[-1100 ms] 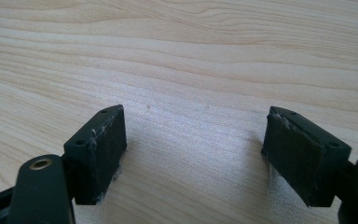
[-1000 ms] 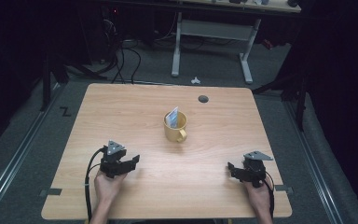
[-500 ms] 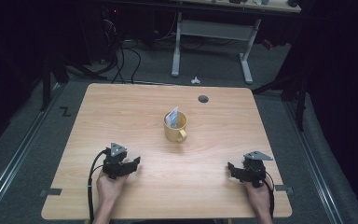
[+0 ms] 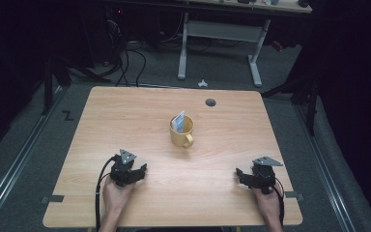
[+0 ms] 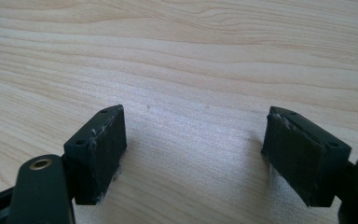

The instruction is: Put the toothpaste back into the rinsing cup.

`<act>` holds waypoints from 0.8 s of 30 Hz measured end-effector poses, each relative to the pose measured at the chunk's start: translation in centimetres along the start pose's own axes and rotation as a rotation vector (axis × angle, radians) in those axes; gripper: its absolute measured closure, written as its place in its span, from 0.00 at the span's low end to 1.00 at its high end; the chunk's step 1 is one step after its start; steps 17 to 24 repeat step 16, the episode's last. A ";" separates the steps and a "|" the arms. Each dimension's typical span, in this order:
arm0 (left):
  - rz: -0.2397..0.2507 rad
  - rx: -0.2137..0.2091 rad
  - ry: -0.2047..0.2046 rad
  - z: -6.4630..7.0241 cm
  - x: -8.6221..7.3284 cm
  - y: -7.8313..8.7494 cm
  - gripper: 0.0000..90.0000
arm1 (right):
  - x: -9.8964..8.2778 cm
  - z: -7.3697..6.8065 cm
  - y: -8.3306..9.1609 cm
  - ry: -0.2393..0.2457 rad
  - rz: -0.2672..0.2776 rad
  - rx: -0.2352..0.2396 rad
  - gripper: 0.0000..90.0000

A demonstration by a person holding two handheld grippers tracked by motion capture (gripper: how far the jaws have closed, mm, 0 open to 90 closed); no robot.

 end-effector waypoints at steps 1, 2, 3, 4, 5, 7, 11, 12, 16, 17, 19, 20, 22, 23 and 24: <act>0.004 0.005 -0.004 0.0 0.0 0.0 0.42 | 0.0 0.0 0.0 0.000 0.000 -0.001 0.24; 0.006 0.007 -0.006 0.1 -0.1 -0.1 0.42 | 0.0 0.0 0.0 0.000 0.000 -0.001 0.24; 0.013 0.008 -0.006 0.1 -0.1 -0.1 0.42 | 0.0 0.0 0.0 0.000 0.000 -0.001 0.24; 0.021 0.007 -0.005 0.1 -0.2 -0.1 0.41 | 0.0 0.0 0.0 0.000 0.000 -0.001 0.24; 0.021 0.009 -0.003 0.1 -0.2 -0.1 0.41 | 0.0 0.0 0.0 0.000 0.000 -0.001 0.24; 0.019 0.012 0.000 0.1 -0.2 -0.1 0.40 | 0.0 0.0 0.0 0.000 0.000 -0.001 0.24; 0.016 0.013 0.002 0.2 -0.3 -0.1 0.36 | 0.0 0.0 0.0 -0.001 -0.001 -0.002 0.24; 0.015 0.014 0.003 0.2 -0.3 -0.1 0.35 | 0.0 0.0 0.0 0.000 -0.001 -0.002 0.24; 0.013 0.012 0.003 0.2 -0.3 -0.1 0.33 | 0.0 0.0 0.0 0.000 -0.001 -0.002 0.24; 0.013 0.012 0.003 0.2 -0.3 -0.1 0.33 | 0.0 0.0 0.0 0.000 -0.001 -0.002 0.24; 0.013 0.012 0.003 0.2 -0.3 -0.1 0.33 | 0.0 0.0 0.0 0.000 -0.001 -0.002 0.24; 0.013 0.012 0.003 0.2 -0.3 -0.1 0.33 | 0.0 0.0 0.0 0.000 -0.001 -0.002 0.24; 0.013 0.012 0.003 0.2 -0.3 -0.1 0.33 | 0.0 0.0 0.0 0.000 -0.001 -0.002 0.24; 0.013 0.012 0.003 0.2 -0.3 -0.1 0.33 | 0.0 0.0 0.0 0.000 -0.001 -0.002 0.24; 0.013 0.012 0.003 0.2 -0.3 -0.1 0.33 | 0.0 0.0 0.0 0.000 -0.001 -0.002 0.24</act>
Point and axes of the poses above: each handheld gripper's, and its own axes: y roughly backward along the jaws, x roughly out of its top, z roughly to its right, the point moved 1 cm from there along -y, roughly forward along the jaws, and after that the axes turned 14 degrees about y, right-handed, at the moved point
